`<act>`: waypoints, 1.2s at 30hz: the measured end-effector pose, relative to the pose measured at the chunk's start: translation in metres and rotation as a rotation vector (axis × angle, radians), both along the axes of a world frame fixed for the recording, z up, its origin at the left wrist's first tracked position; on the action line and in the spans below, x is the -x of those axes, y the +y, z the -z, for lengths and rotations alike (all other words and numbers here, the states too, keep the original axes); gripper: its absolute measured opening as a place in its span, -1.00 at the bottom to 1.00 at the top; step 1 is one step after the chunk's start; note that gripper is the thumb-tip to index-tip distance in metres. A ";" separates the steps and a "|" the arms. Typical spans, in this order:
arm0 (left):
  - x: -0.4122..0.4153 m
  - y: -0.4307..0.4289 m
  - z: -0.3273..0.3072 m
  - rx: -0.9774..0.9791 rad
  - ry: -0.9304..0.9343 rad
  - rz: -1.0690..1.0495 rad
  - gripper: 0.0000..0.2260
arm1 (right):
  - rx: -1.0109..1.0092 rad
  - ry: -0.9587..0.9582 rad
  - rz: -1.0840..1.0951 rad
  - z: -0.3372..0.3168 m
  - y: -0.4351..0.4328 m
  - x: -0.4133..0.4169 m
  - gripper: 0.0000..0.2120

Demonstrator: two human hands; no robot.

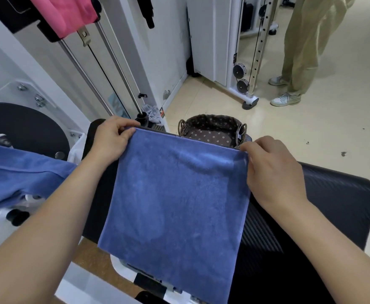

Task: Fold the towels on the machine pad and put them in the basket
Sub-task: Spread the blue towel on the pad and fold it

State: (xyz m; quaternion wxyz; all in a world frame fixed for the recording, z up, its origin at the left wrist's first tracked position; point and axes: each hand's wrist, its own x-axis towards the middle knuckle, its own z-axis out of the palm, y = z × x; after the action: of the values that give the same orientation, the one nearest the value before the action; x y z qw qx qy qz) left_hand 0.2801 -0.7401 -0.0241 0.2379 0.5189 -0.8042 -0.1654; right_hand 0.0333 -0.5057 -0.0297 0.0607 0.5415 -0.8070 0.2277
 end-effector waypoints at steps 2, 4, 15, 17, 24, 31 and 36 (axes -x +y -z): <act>0.000 0.011 0.003 0.153 0.018 -0.035 -0.78 | 0.088 0.071 -0.021 0.000 0.000 -0.005 -0.60; 0.001 0.039 0.006 0.298 0.054 0.001 -0.76 | 0.135 0.141 -0.157 -0.001 0.003 -0.022 -0.50; -0.031 0.150 0.098 0.161 -0.362 0.225 -0.41 | -0.350 0.358 -0.426 0.056 0.016 -0.061 -0.35; -0.030 0.148 0.105 0.179 -0.363 0.206 -0.41 | -0.313 0.339 -0.416 0.052 0.019 -0.071 -0.38; -0.040 0.147 0.093 0.144 -0.268 0.247 -0.45 | -0.321 0.387 -0.791 0.106 0.084 -0.138 -0.47; -0.113 0.205 0.132 -0.036 0.295 -0.509 -0.84 | -0.405 0.360 -0.743 0.113 0.086 -0.143 -0.40; -0.130 0.204 0.139 -0.288 0.508 -0.641 -0.89 | -0.386 0.415 -0.773 0.105 0.093 -0.144 -0.33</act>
State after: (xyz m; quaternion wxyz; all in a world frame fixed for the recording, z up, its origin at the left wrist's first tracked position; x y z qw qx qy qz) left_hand 0.4100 -0.5359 -0.1635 0.3930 0.7131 -0.4869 -0.3161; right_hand 0.1772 -0.4125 -0.1349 0.0296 0.8374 -0.5448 -0.0334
